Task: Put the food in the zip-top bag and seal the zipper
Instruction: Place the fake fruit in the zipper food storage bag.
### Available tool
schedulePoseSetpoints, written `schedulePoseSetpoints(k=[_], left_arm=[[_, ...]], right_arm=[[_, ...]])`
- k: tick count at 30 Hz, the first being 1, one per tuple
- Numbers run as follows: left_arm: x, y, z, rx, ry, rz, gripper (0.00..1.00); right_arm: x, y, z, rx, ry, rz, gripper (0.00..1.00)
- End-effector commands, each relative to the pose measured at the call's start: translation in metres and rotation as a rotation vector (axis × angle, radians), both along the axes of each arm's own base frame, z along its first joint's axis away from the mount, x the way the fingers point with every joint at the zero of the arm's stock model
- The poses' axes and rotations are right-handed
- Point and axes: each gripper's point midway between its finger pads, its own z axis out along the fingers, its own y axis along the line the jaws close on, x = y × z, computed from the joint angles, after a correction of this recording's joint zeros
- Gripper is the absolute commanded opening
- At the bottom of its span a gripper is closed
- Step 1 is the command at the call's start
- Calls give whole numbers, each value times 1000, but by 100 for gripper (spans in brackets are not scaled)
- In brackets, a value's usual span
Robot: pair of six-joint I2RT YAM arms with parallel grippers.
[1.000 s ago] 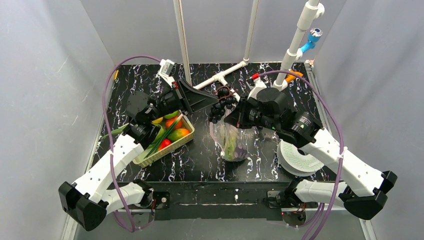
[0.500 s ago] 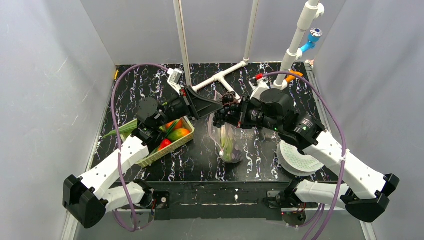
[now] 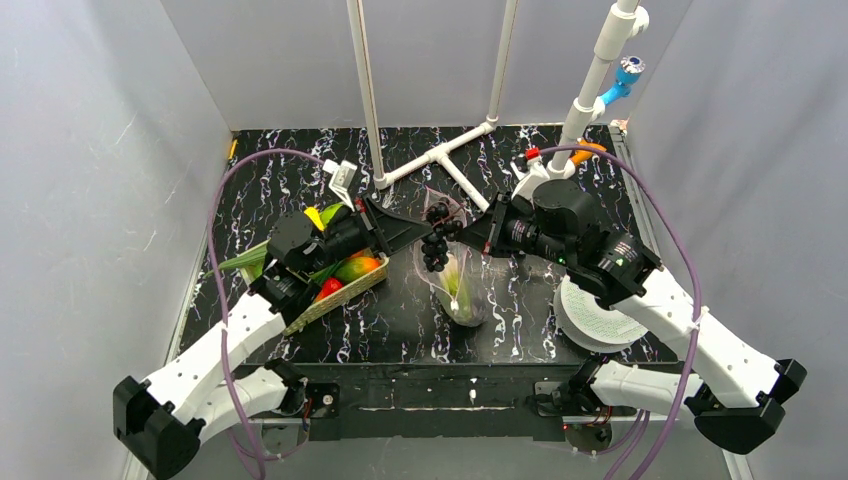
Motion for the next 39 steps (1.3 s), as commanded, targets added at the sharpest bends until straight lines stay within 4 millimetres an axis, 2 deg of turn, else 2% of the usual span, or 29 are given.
schedulePoseSetpoints(k=[1, 6, 11, 13, 17, 20, 23, 29, 35, 39], left_arm=[[3, 14, -4, 86, 3, 94, 0], [6, 12, -16, 172, 66, 93, 0], [9, 6, -22, 181, 98, 68, 2], [9, 6, -22, 198, 83, 68, 13], [6, 10, -18, 237, 45, 69, 51], [4, 16, -10, 266, -4, 82, 65], [0, 25, -6, 326, -47, 102, 72], [-4, 55, 5, 463, -158, 194, 78], [-1, 99, 4, 599, -240, 364, 82], [9, 135, -4, 681, -214, 546, 85]], right_arm=[[4, 3, 27, 91, -61, -3, 1], [3, 9, 25, 89, -51, 29, 1], [2, 13, 25, 91, -46, 50, 1], [2, 12, 25, 90, -46, 47, 1], [2, 10, 24, 82, -50, 38, 1], [2, 9, 24, 80, -51, 36, 1], [2, 9, 22, 74, -50, 36, 1], [3, 6, 19, 63, -49, 25, 1], [4, 2, 16, 50, -49, 15, 1], [5, 2, 17, 48, -50, 17, 1]])
